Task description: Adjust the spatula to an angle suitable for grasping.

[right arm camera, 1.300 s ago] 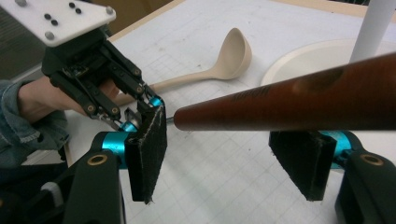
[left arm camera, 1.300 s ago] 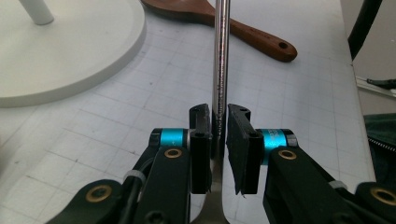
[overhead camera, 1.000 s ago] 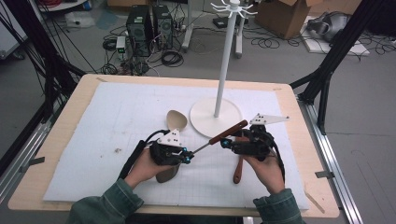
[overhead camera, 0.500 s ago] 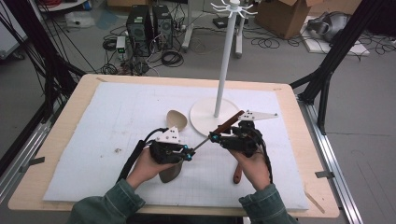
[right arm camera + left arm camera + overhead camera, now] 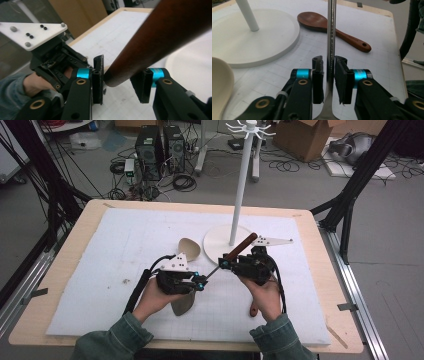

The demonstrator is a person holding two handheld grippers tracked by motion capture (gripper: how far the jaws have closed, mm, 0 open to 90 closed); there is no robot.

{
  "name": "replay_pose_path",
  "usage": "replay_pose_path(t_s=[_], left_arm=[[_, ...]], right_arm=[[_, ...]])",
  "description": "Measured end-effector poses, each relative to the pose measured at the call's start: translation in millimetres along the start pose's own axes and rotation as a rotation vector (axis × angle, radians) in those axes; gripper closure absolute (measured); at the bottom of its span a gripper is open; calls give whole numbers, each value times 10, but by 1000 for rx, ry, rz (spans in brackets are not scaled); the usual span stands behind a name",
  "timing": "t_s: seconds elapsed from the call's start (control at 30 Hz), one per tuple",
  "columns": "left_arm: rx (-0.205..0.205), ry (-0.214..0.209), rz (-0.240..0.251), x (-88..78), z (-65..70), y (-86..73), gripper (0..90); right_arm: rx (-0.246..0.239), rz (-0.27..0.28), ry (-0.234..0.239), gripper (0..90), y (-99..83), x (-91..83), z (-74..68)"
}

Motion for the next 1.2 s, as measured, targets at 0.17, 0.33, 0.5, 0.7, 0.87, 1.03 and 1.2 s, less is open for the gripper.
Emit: replay_pose_path(t_s=[0.17, 0.33, 0.5, 0.7, 0.87, 1.03, 1.2], left_arm=[[-7, 4, 19, -124, -22, 22, 696], [-12, 18, 32, -241, -55, 20, 637], [-21, 37, 38, -341, -87, 3, 602], [-33, 64, 53, -485, -140, -31, 576], [-34, 85, 65, -579, -166, -58, 536], [-37, 106, 75, -670, -192, -92, 486], [-60, 128, 90, -774, -236, -141, 407]], right_arm=[[-6, 23, 64, 717, 93, 11, -39], [-35, 33, 51, 736, 214, -29, -94], [-92, 8, 30, 738, 349, -50, -153], [-147, -25, 11, 738, 512, -69, -192], [-167, -33, 18, 738, 619, -92, -179], [-205, -44, 12, 738, 713, -120, -163], [-243, -73, 2, 738, 811, -138, -144]])
Point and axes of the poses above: each handheld gripper's, and its own axes: x roughly forward along the jaws, y roughly out of its top, z roughly to its right, the point moved 1 cm from there along x, roughly forward along the jaws, and after that the axes turned 3 degrees about -z, right-handed, at the moved point
